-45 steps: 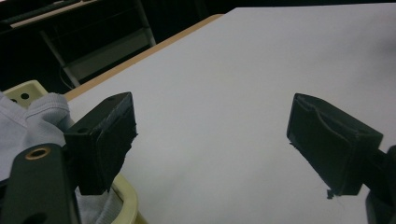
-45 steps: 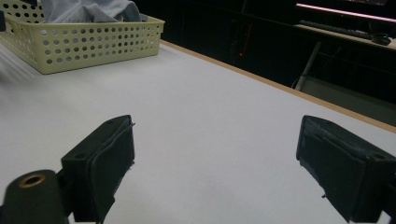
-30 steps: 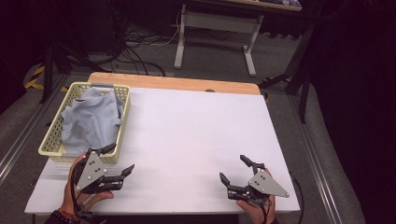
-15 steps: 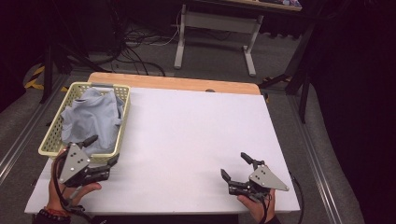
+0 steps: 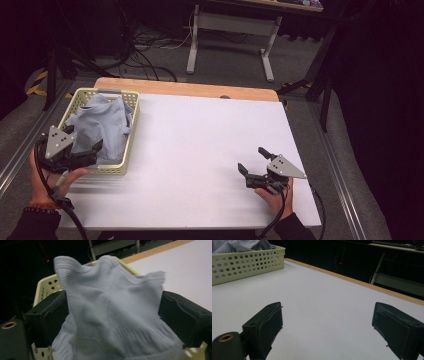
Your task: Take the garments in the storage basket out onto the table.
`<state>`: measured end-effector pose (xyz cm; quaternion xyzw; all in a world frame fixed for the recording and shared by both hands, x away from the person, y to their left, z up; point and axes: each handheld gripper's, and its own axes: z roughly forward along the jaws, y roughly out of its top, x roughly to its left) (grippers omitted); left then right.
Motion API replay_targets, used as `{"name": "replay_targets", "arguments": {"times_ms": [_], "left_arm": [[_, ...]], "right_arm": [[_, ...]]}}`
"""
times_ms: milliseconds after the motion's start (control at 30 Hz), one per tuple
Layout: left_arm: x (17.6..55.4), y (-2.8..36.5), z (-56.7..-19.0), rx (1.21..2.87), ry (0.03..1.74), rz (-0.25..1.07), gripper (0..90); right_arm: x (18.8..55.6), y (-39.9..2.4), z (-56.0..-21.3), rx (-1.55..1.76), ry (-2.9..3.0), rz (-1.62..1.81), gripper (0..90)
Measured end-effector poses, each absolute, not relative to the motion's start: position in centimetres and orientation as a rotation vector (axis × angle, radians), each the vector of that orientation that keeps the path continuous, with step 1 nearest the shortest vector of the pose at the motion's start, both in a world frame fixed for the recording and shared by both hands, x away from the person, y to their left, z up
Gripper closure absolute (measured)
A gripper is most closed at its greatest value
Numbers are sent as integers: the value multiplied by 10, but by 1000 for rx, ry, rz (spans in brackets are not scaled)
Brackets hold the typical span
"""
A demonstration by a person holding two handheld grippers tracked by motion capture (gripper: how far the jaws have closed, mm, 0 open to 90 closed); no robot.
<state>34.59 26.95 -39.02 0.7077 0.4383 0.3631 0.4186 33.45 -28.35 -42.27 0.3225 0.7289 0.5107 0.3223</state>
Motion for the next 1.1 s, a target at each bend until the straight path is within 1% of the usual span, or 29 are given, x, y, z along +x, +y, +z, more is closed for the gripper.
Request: {"name": "replay_targets", "arguments": {"times_ms": [33, 67, 100, 200, 267, 300, 333, 400, 433, 500, 533, 567, 600, 667, 700, 733, 800, 833, 867, 933, 1100], "left_arm": [[351, 271, -389, 1768, 1114, 898, 93], [364, 275, -386, 1759, 1149, 856, 92], [364, 275, -386, 1759, 1149, 856, 91], [386, 276, -384, 1809, 1228, 817, 93], [390, 276, -383, 1834, 1243, 806, 141], [395, 274, -381, 1873, 1262, 788, 141], [401, 271, -379, 1925, 1275, 781, 173], [404, 270, -378, 1939, 1259, 782, 238], [408, 269, -378, 1961, 1261, 762, 257], [417, 268, -379, 1990, 1278, 744, 268], [419, 268, -381, 1993, 1282, 733, 315], [423, 268, -382, 2002, 1283, 703, 331], [428, 267, -386, 2025, 1273, 669, 398], [431, 266, -388, 2046, 1262, 652, 511], [432, 265, -390, 2060, 1254, 629, 511], [433, 264, -390, 2079, 1246, 628, 611], [433, 262, -390, 2095, 1226, 628, 714], [434, 262, -390, 2092, 1212, 624, 714], [433, 261, -388, 2091, 1202, 635, 838], [432, 262, -386, 2081, 1198, 649, 873], [427, 267, -379, 2022, 1186, 667, 877]], "right_arm": [[334, -284, -423, 847, 1914, 1341, 100], [342, -280, -421, 804, 1930, 1326, 100], [342, -280, -421, 804, 1930, 1326, 100], [353, -271, -418, 776, 1955, 1313, 100], [355, -268, -418, 774, 1960, 1316, 99], [355, -267, -417, 770, 1964, 1319, 99], [352, -264, -419, 760, 1986, 1323, 91], [350, -263, -420, 751, 1998, 1315, 91], [349, -263, -422, 747, 2006, 1319, 91], [348, -263, -423, 752, 2011, 1315, 91], [347, -263, -424, 753, 2016, 1310, 91], [346, -263, -425, 754, 2017, 1312, 91], [345, -263, -427, 762, 2022, 1311, 91], [344, -263, -429, 760, 2035, 1306, 91], [344, -263, -429, 760, 2035, 1306, 91], [343, -261, -431, 751, 2048, 1297, 91], [342, -260, -433, 749, 2062, 1291, 91], [342, -260, -433, 749, 2062, 1291, 91], [341, -258, -434, 743, 2072, 1284, 94], [341, -257, -435, 736, 2080, 1280, 97], [340, -255, -437, 733, 2097, 1274, 97]]}}
